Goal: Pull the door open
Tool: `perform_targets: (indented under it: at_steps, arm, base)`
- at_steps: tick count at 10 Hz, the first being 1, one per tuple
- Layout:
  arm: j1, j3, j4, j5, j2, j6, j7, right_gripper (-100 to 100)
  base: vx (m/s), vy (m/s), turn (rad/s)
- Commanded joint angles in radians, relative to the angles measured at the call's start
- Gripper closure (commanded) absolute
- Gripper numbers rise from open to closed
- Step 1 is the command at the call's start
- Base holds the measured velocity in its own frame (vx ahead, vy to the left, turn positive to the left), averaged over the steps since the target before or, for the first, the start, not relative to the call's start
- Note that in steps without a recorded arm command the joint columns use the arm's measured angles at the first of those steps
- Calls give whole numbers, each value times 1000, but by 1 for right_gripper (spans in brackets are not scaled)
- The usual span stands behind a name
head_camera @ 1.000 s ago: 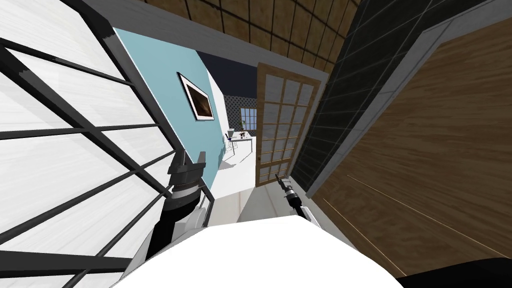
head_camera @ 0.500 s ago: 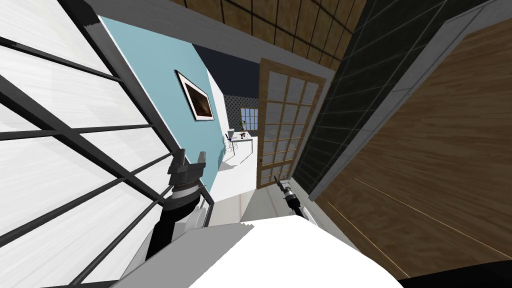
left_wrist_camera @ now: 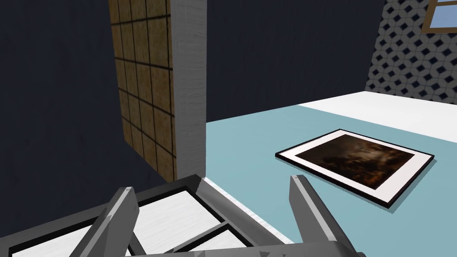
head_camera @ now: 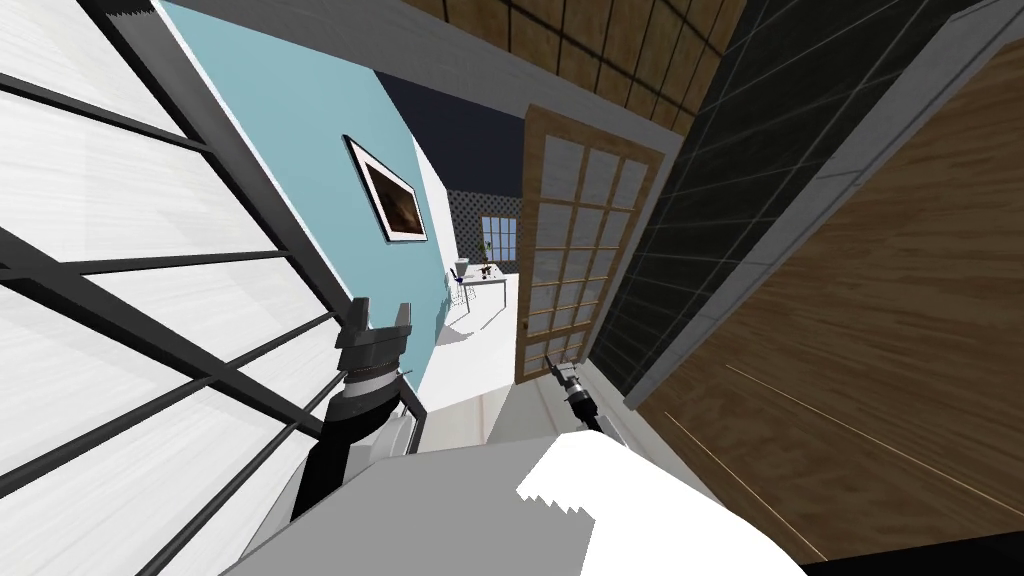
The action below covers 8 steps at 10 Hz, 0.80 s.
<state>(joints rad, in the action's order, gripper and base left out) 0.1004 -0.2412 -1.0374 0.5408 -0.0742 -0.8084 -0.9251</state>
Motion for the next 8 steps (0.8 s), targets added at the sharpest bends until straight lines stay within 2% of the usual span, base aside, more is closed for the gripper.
perform_targets:
  at_steps: [1,3,4,6,8]
  arm:
    - [-13,-5,34,15,7,-14,-29,-100]
    - [-24,-10,64,29,12,-25,-51,-100]
    - [-35,-14,94,42,17,-37,-73,-100]
    - [-40,-16,106,47,20,-42,-82,-100]
    - [-58,-24,155,68,30,-60,-118,-100]
  base:
    - [117,30,-5]
    - [90,29,-2]
    - [120,35,-5]
    - [77,16,-2]
    - [106,13,-7]
